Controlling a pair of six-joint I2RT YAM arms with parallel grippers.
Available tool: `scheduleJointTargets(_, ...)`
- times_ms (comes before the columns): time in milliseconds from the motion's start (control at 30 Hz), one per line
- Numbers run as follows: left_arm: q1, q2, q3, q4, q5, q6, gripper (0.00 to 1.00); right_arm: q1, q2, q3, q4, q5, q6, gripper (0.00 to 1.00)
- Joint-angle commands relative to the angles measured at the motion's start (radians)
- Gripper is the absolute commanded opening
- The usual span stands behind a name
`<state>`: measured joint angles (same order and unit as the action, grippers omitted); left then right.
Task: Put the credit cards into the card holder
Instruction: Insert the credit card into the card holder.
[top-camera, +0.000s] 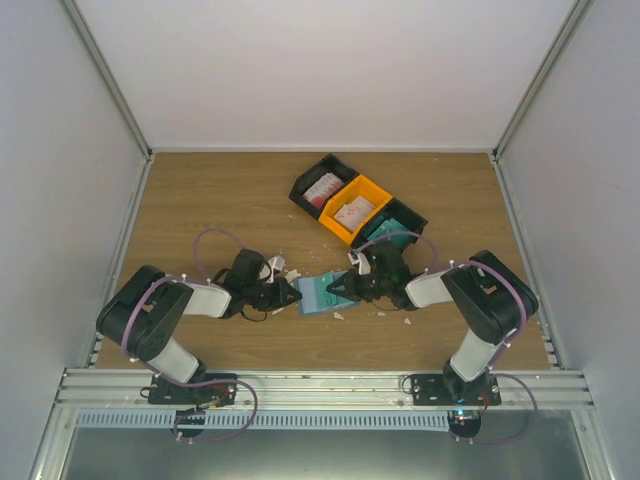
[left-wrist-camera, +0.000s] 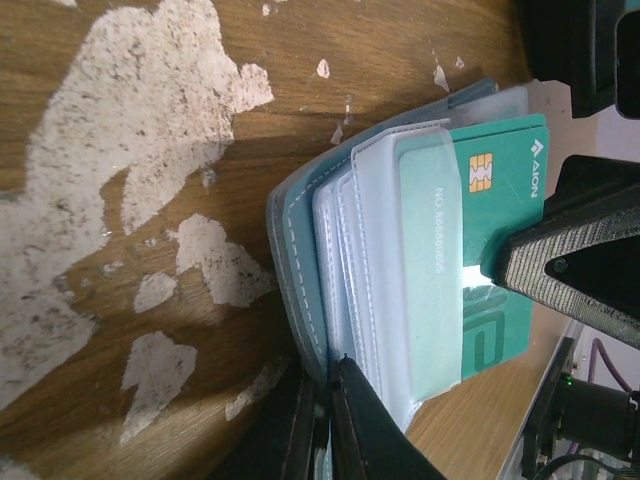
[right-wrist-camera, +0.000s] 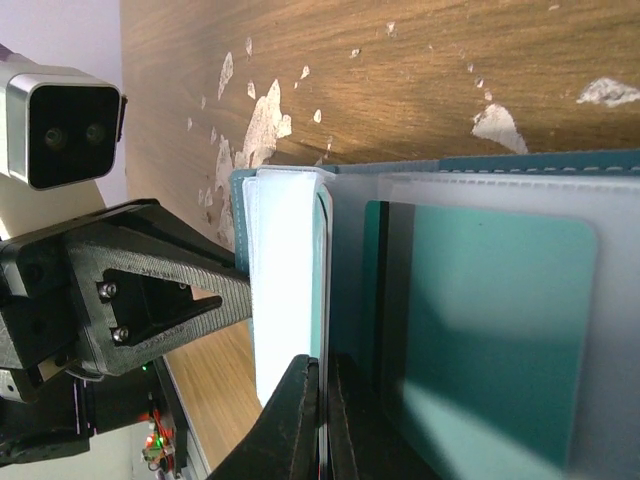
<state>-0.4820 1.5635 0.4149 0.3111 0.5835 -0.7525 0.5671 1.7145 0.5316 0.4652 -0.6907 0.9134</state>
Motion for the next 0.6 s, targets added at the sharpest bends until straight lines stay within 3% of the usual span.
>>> scheduleJointTargets(0, -0.017, 0.056, -0.039, -0.049, 0.010, 0.000, 0.08, 0.007, 0.037, 0.005, 0.032, 0.018, 0.001, 0.03)
scheduleJointTargets(300, -0.019, 0.065, -0.044, -0.023, 0.013, -0.004, 0.07, 0.020, 0.037, 0.004, 0.042, -0.020, -0.014, 0.09)
scheduleJointTargets(567, -0.021, 0.045, -0.040, -0.002, 0.059, 0.009, 0.08, 0.020, -0.114, 0.055, -0.211, 0.165, -0.130, 0.38)
